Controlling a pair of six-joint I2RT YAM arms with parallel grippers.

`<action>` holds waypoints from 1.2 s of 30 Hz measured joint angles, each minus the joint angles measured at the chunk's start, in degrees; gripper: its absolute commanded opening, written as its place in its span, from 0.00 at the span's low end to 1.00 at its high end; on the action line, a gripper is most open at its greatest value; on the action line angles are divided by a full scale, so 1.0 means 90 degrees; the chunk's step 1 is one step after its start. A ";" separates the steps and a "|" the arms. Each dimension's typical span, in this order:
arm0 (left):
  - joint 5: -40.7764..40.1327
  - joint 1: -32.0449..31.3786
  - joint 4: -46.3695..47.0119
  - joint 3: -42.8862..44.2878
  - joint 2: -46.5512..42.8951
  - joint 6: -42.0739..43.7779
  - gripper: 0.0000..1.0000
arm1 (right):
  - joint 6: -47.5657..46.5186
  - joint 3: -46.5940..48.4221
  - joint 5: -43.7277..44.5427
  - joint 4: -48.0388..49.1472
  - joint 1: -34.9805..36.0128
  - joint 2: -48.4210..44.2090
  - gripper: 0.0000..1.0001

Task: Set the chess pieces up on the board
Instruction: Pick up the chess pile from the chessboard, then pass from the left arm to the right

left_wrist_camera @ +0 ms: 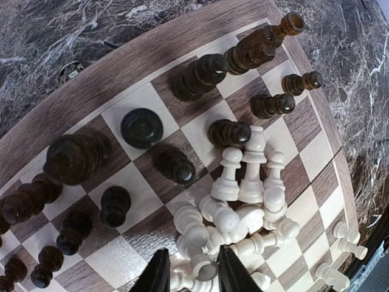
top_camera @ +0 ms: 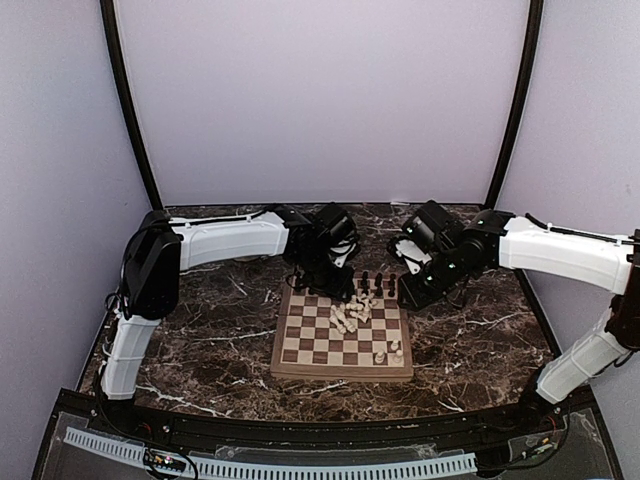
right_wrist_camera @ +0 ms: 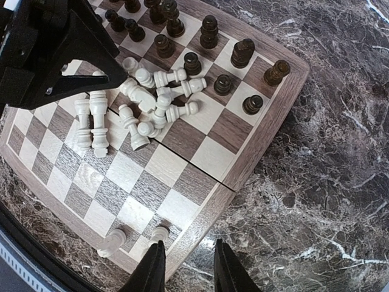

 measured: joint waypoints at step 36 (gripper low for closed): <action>-0.0180 0.0000 -0.0763 -0.1821 -0.2203 -0.0233 0.08 | 0.0063 -0.0017 -0.0522 0.0447 0.0000 0.0495 0.29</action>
